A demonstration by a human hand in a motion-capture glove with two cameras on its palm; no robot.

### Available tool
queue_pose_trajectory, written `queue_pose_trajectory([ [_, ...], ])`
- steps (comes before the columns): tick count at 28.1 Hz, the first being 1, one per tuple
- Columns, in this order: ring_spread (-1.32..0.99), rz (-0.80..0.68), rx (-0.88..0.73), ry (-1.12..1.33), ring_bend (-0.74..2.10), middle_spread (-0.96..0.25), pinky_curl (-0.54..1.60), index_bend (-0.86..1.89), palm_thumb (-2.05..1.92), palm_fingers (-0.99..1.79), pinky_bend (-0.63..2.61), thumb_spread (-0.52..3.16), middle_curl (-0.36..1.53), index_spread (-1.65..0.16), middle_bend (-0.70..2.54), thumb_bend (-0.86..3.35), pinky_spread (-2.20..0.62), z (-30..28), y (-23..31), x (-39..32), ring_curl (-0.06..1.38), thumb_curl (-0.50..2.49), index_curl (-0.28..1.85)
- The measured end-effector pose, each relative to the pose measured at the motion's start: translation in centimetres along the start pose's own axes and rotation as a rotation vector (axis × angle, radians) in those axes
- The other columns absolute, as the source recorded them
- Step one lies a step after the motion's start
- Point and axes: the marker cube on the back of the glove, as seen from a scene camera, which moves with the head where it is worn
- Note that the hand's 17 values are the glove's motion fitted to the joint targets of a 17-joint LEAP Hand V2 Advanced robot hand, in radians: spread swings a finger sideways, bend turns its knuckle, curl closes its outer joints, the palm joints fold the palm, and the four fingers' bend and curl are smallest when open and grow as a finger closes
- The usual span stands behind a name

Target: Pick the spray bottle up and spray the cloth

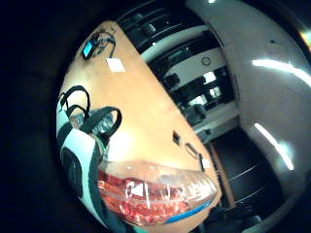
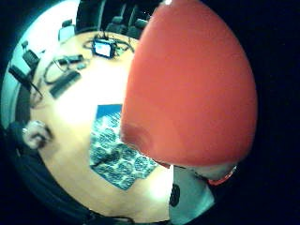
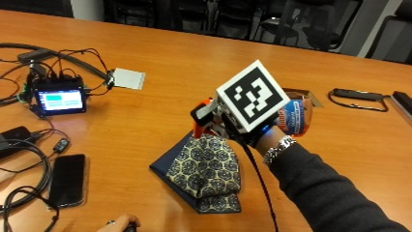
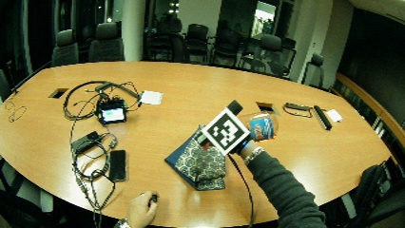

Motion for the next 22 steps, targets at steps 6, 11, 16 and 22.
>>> queue_pose_trajectory([
  [6,-0.23,0.1,0.048,-0.192,0.71,-0.22,0.42,0.38,0.91,1.4,0.47,0.43,0.53,-0.25,0.59,-0.03,-0.34,-2.7,-3.2,-0.9,0.47,0.77,0.58],
  [11,-0.22,0.208,0.1,-0.409,0.71,-0.22,0.42,0.37,0.9,1.4,0.47,0.43,0.52,-0.25,0.59,-0.03,-0.34,-4.5,-5.2,-1.4,0.47,0.78,0.58],
  [16,-0.22,0.345,0.198,-0.646,0.72,-0.22,0.42,0.37,0.9,1.4,0.46,0.44,0.53,-0.25,0.59,-0.03,-0.34,-5.1,-5.7,-1.8,0.47,0.78,0.58],
  [22,-0.22,0.6,0.327,-0.918,0.72,-0.22,0.42,0.36,0.91,1.4,0.47,0.45,0.52,-0.25,0.59,-0.03,-0.34,-5.0,-6.3,-0.7,0.47,0.78,0.58],
])
